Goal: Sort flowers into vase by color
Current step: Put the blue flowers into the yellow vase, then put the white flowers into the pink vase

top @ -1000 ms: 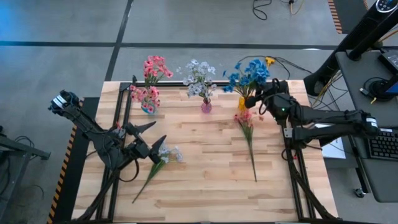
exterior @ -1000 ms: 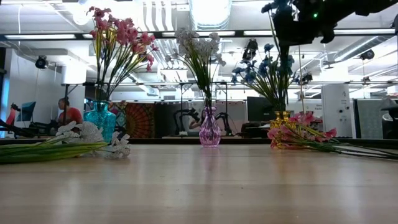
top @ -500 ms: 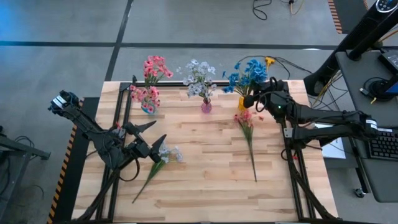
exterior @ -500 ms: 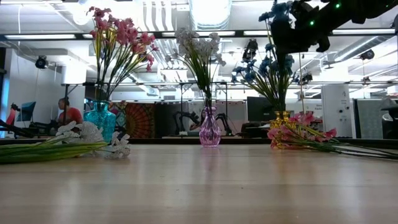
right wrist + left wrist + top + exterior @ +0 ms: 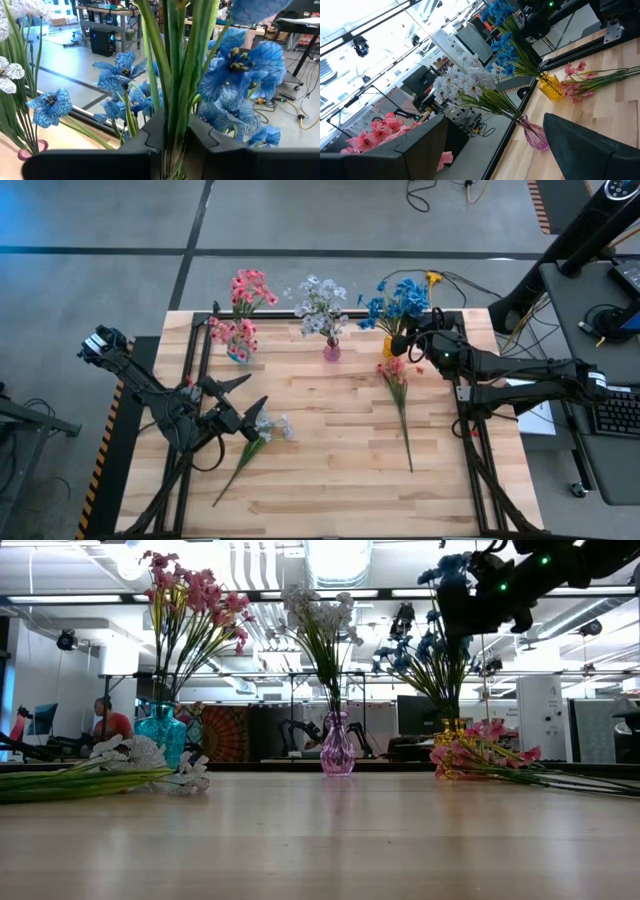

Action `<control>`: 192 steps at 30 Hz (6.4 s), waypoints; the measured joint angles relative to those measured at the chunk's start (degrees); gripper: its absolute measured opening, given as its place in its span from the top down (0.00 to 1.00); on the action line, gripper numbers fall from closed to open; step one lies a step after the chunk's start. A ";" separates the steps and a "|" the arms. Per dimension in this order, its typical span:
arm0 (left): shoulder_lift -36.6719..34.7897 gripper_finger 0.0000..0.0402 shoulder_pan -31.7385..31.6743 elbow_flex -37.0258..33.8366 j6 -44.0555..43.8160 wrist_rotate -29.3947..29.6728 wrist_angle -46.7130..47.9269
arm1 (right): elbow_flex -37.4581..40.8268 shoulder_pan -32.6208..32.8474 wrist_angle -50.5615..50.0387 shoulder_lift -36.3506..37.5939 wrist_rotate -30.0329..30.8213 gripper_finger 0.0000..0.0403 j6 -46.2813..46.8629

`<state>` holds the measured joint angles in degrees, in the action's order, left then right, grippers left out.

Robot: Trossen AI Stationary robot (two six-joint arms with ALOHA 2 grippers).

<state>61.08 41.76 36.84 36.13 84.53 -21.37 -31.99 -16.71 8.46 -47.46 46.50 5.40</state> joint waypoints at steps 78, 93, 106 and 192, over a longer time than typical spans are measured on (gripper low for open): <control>13.31 0.22 0.90 3.81 -44.86 -30.08 8.27 | -17.65 9.05 -79.00 3.82 -37.54 0.46 41.62; 22.11 0.22 2.62 19.80 -94.54 -51.69 62.58 | -14.83 15.38 -70.86 0.98 -42.05 0.46 42.21; 25.97 0.22 4.12 19.71 -111.46 -67.42 72.73 | -14.28 21.18 -71.13 -3.91 -46.56 0.46 47.31; 16.36 1.00 5.36 19.63 -38.24 -25.58 28.95 | -7.95 38.23 -16.59 -5.31 -29.75 0.47 7.68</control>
<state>77.44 47.12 56.47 -2.11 58.95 7.59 -39.95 21.52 -8.13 -52.77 16.75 13.08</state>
